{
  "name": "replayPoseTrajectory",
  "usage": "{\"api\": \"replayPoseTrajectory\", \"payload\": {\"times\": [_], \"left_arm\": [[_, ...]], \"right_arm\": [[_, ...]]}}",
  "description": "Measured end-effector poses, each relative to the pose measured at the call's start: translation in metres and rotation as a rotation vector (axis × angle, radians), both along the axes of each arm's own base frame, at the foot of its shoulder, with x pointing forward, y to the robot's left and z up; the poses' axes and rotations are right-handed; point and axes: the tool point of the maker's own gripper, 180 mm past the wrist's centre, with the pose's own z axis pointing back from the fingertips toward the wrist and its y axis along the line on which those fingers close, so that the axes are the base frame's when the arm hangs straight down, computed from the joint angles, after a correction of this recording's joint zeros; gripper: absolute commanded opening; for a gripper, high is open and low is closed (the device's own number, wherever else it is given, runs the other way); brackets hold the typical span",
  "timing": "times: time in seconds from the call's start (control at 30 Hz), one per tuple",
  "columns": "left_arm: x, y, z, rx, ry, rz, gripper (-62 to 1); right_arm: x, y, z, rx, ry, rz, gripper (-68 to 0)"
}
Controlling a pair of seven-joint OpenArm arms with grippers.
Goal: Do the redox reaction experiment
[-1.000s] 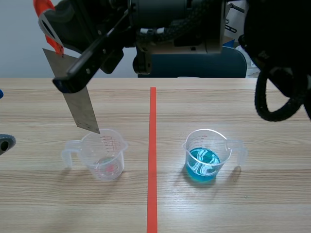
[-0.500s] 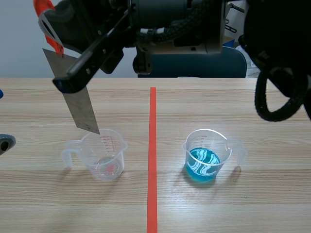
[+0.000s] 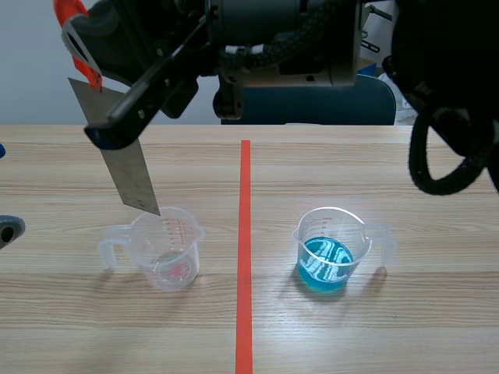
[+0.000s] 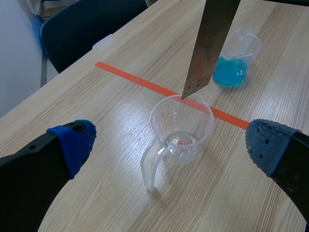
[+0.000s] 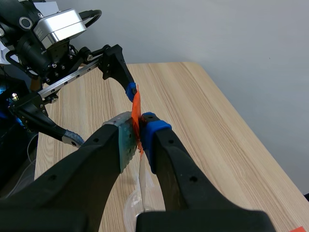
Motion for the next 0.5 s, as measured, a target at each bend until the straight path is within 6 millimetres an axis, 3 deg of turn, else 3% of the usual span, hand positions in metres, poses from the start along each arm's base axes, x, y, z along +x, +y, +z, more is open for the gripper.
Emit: {"api": "replayPoseTrajectory", "payload": {"times": [0.5], "left_arm": [[0.0000,0.0000,0.0000,0.000,0.000,0.000,1.4]], "right_arm": [[0.0029,-0.0087,-0.0099,-0.042,-0.002,-0.013,-66.7]]}}
